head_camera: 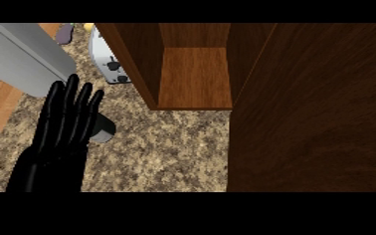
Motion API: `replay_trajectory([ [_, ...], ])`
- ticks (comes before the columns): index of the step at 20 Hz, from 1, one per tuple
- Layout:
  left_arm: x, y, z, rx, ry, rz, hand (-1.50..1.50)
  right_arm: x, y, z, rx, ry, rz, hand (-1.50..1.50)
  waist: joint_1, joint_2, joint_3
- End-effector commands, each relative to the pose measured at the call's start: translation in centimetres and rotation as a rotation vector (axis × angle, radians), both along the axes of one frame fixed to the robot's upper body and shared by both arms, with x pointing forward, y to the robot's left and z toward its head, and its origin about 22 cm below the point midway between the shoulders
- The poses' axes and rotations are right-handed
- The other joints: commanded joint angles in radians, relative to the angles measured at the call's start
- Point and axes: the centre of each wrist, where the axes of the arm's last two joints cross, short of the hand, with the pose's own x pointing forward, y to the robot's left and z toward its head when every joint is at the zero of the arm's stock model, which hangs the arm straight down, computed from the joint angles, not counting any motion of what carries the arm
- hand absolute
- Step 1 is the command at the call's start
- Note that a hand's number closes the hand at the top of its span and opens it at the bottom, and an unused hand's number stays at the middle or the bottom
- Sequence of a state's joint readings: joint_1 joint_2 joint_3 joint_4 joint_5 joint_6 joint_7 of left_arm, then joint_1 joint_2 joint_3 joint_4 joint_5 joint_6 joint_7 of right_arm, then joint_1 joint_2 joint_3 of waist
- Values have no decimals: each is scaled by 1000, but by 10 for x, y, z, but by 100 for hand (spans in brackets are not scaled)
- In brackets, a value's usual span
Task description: Pick up the wine, place it into the cabinet and close the cabinet
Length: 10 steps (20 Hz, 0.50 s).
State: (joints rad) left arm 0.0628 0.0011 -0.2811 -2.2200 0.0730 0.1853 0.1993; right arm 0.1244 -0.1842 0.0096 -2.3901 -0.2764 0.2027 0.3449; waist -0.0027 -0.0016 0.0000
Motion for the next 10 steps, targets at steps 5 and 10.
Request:
replay_trajectory([
  [5,-7,-5,14,-33,19,42,-150,-13,16,23,46,-22,28,-150,2,0,0],
  [10,-11,7,37,-15,6,103,-150,-23,4,33,23,-24,25,-150,-3,0,0],
])
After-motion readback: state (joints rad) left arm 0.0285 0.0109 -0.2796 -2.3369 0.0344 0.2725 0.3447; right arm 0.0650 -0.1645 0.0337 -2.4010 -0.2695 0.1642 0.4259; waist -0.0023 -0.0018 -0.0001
